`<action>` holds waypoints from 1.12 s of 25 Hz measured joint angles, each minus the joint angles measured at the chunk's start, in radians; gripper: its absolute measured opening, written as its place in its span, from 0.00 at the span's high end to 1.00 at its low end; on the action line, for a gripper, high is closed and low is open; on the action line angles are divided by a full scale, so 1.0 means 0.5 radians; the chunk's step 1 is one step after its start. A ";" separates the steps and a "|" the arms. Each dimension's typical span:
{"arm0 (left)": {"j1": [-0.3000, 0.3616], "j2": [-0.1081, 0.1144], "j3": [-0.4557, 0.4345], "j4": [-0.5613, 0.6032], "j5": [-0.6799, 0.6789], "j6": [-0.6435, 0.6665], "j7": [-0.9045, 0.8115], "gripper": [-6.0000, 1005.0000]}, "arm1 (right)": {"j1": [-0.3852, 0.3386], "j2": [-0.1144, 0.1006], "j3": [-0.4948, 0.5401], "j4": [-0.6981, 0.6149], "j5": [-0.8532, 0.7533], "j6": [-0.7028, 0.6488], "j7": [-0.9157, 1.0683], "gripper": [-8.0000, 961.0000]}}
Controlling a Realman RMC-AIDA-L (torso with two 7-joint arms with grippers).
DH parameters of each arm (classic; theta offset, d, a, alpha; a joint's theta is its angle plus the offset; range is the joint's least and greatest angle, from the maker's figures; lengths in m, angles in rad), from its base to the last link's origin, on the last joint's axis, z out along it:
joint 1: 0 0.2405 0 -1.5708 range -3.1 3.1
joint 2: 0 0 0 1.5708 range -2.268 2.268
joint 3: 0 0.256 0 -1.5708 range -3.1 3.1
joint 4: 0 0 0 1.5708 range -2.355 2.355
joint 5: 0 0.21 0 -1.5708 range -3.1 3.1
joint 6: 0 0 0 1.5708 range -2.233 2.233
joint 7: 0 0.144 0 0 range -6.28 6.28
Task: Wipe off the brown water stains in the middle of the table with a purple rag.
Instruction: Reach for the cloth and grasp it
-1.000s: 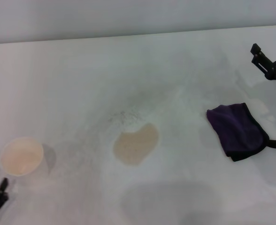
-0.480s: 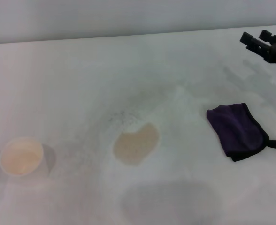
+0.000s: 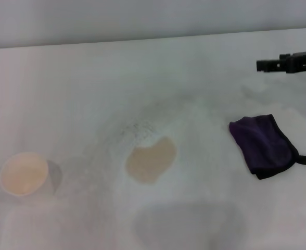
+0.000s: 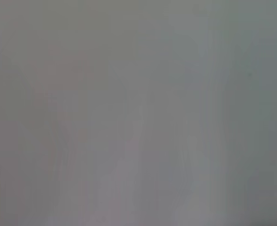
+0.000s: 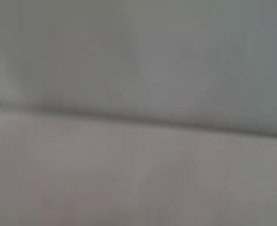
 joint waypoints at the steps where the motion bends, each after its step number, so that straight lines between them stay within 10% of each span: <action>1: -0.003 0.000 0.000 0.000 0.000 -0.001 0.001 0.12 | 0.004 0.024 -0.043 -0.150 -0.195 0.053 0.134 0.13; 9: -0.028 0.002 0.000 -0.008 -0.021 -0.023 0.010 0.12 | 0.123 0.060 -0.489 -0.681 -0.879 0.523 0.706 0.13; 28: -0.156 0.004 0.000 -0.013 -0.054 -0.043 0.090 0.12 | 0.193 0.066 -0.985 -0.445 -1.146 0.565 0.968 0.15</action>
